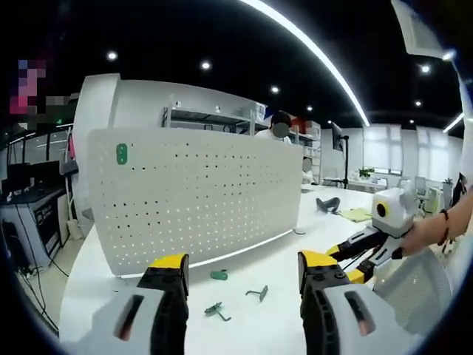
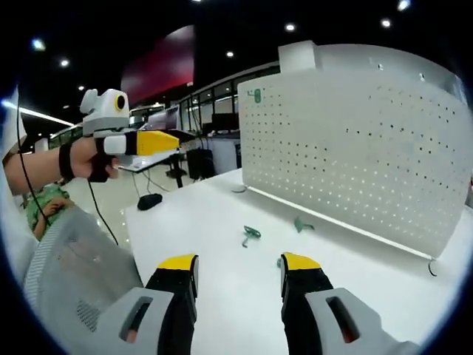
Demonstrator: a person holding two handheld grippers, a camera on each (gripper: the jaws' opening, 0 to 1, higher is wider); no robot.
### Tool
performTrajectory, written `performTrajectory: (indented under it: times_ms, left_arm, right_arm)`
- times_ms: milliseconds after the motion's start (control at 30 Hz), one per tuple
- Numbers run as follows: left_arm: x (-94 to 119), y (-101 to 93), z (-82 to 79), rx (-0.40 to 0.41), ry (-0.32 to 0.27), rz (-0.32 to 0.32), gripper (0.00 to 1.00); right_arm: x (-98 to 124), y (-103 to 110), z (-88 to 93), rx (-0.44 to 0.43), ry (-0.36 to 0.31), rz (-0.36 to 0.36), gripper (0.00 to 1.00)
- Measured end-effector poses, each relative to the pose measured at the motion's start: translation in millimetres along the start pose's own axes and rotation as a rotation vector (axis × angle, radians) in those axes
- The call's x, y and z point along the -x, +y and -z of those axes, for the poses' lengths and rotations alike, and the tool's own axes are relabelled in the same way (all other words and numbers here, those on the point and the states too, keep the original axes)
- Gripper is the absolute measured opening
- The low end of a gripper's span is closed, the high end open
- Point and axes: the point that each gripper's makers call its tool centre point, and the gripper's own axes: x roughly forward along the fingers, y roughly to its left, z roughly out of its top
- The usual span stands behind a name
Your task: Insert the hook assembly into the mounting plate slot until the hook locks in place.
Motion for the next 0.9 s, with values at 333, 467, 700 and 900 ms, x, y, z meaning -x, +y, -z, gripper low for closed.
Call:
performTrajectory:
  times_ms: [333,467,700,900]
  left_arm:
    - [9.8,-12.4,15.9,0.037,0.016,0.013,0.64]
    - [14.0,-15.9,20.0,0.037,0.023,0.020,0.65]
    - [18.0,-15.9,21.9,0.062,0.012,0.018,0.65]
    - [20.2,-15.1,27.5,0.062,0.021,0.027,0.66]
  right_arm:
    - [-8.0,0.6,-2.0,0.013,0.010,-0.010,0.44]
    - [-10.8,2.5,0.5,0.020,0.024,-0.017,0.44]
    - [-16.3,3.4,5.9,0.022,0.048,-0.013,0.44]
    - [-22.7,3.1,6.5,0.021,0.058,-0.015,0.43]
